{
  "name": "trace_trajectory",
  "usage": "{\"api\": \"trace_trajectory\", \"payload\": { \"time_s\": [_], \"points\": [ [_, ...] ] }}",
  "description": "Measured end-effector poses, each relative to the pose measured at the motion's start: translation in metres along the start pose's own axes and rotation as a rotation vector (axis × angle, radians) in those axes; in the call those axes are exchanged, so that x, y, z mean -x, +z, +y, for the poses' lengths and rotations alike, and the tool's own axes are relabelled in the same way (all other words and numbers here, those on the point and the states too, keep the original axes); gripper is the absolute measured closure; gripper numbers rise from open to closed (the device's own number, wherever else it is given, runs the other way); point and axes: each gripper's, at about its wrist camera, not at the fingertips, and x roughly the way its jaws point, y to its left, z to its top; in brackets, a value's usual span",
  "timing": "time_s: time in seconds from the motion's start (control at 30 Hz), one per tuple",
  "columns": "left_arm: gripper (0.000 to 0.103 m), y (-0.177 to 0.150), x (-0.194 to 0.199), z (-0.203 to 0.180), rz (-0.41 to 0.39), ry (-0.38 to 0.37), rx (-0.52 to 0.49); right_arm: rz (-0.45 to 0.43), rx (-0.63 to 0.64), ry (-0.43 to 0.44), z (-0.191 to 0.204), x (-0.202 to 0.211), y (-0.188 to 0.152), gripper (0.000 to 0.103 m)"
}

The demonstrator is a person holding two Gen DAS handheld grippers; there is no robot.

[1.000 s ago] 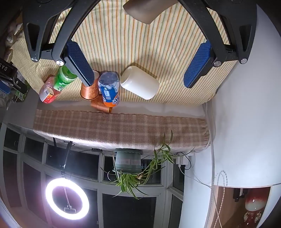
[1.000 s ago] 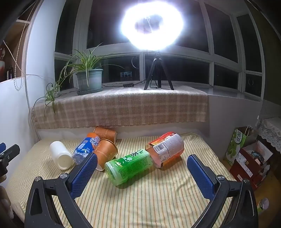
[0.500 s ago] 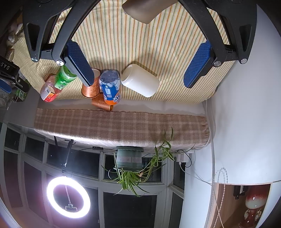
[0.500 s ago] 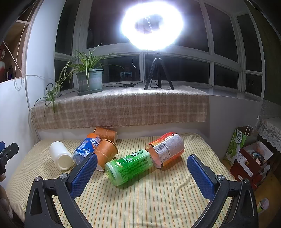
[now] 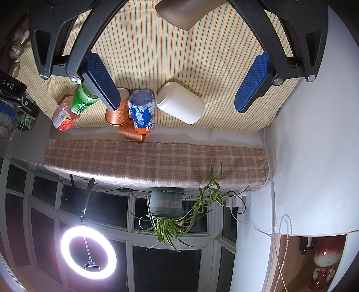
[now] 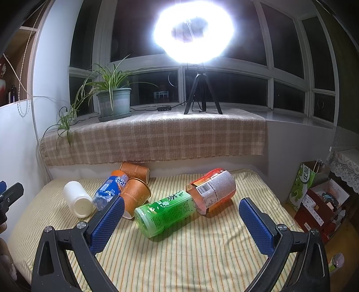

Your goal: Flip cup upright

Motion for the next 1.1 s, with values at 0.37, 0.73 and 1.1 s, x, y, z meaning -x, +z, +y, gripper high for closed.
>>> {"api": "trace_trajectory", "payload": {
  "time_s": [0.37,0.73,1.1],
  "points": [
    [0.0,-0.0008,-0.0001,-0.0003,-0.002,-0.001,-0.001,0.003,-0.002,0.002,0.0004,-0.0007,-0.0008,0.0],
    [0.0,-0.0012,-0.0005,-0.001,-0.003,-0.001,-0.001,0.004,-0.002,0.003,0.0005,-0.0012,-0.0008,0.0],
    [0.0,-0.0012,-0.0003,-0.0014,-0.004,-0.001,0.0,0.009,-0.004,0.008,0.0037,-0.0016,-0.0039,0.0]
  ]
}}
